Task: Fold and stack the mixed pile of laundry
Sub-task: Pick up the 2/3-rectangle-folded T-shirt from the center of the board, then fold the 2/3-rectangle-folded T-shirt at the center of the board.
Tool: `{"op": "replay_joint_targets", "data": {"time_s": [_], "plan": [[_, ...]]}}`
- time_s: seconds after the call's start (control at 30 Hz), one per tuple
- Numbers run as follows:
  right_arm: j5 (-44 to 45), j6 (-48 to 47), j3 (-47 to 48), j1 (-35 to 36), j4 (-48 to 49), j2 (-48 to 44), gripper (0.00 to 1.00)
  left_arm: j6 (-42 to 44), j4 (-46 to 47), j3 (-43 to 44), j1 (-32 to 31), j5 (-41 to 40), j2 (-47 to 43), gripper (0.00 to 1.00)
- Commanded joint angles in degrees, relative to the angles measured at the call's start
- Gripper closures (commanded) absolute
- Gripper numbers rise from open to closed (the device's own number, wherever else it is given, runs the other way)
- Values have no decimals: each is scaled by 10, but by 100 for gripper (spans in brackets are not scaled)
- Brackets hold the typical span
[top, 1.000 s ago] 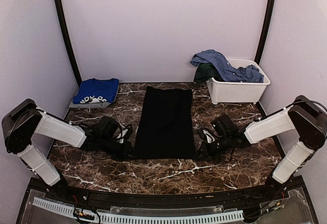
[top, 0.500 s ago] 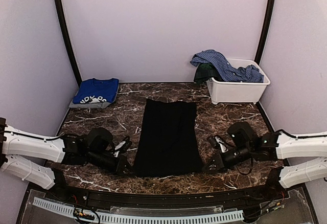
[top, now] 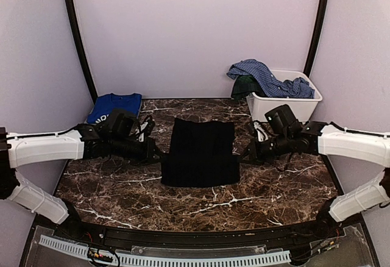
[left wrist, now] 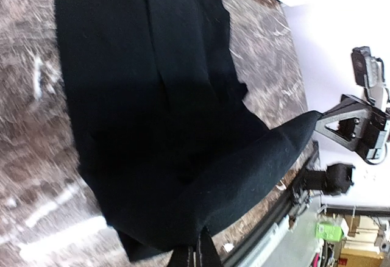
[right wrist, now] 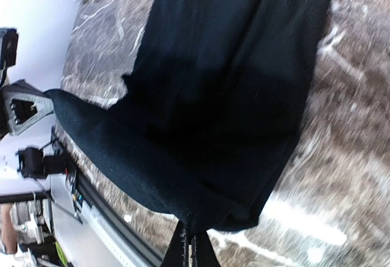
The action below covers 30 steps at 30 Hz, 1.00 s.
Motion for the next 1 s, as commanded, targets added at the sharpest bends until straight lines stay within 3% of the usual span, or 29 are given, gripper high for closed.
{"op": "replay_joint_targets", "data": {"time_s": [0.0, 0.27, 0.47, 0.67, 0.83, 0.97], "plan": [[5, -95, 79, -60, 34, 95, 100, 61, 16, 66, 47, 11, 90, 100], [1, -153, 183, -113, 96, 313, 100, 101, 78, 177, 83, 12, 288, 100], [-33, -153, 178, -105, 136, 391, 100, 109, 106, 163, 84, 25, 361, 100], [-32, -102, 58, -40, 174, 333, 100, 75, 154, 23, 49, 32, 293, 100], [-21, -44, -51, 12, 191, 226, 100, 41, 101, -51, -29, -19, 167, 100], [-3, -17, -69, 47, 136, 109, 100, 21, 55, -82, -35, -27, 73, 100]]}}
